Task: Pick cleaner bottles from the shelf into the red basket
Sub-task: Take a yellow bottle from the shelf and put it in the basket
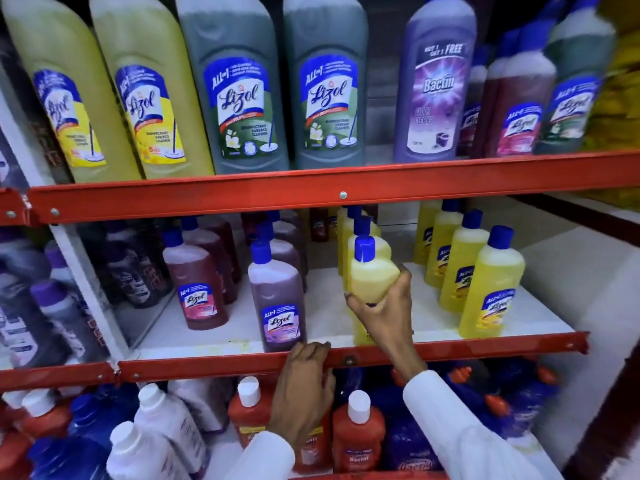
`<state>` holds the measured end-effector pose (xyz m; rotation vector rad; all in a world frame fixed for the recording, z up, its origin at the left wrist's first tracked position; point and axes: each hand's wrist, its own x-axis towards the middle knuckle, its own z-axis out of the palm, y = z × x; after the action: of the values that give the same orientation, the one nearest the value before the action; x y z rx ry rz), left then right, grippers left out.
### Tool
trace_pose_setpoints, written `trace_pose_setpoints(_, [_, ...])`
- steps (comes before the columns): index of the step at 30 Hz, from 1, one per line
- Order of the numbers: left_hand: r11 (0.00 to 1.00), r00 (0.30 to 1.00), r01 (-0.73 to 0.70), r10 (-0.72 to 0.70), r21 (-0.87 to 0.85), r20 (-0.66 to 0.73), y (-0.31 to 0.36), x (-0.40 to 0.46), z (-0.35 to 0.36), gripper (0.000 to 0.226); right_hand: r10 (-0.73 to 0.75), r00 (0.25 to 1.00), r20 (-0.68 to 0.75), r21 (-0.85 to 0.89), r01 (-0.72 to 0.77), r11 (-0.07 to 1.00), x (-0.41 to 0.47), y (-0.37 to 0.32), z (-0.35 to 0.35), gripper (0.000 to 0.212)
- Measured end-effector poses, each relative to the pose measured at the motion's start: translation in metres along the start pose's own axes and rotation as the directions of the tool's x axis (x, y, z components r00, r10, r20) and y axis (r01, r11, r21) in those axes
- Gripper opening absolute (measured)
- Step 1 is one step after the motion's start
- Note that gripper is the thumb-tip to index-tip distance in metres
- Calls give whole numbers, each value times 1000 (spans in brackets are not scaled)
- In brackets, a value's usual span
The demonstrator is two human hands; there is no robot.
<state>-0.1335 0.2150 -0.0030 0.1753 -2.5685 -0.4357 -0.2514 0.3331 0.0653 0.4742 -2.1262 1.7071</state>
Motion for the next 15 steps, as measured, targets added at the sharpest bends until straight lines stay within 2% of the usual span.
trace_pose_setpoints(10, [997,997,63,-65,-47,-43,5,1,4,44,-161,985,-65,133,168,977,-4,-54,-50,88])
trace_pose_setpoints(13, [996,996,67,-70,-55,-48,8,1,4,40,-129,990,-60,260,140,955,-5,-65,-68,81])
trace_pose_setpoints(15, [996,996,70,-73,-50,-47,7,0,5,39,-121,992,44,455,88,886,-2,-67,-80,66])
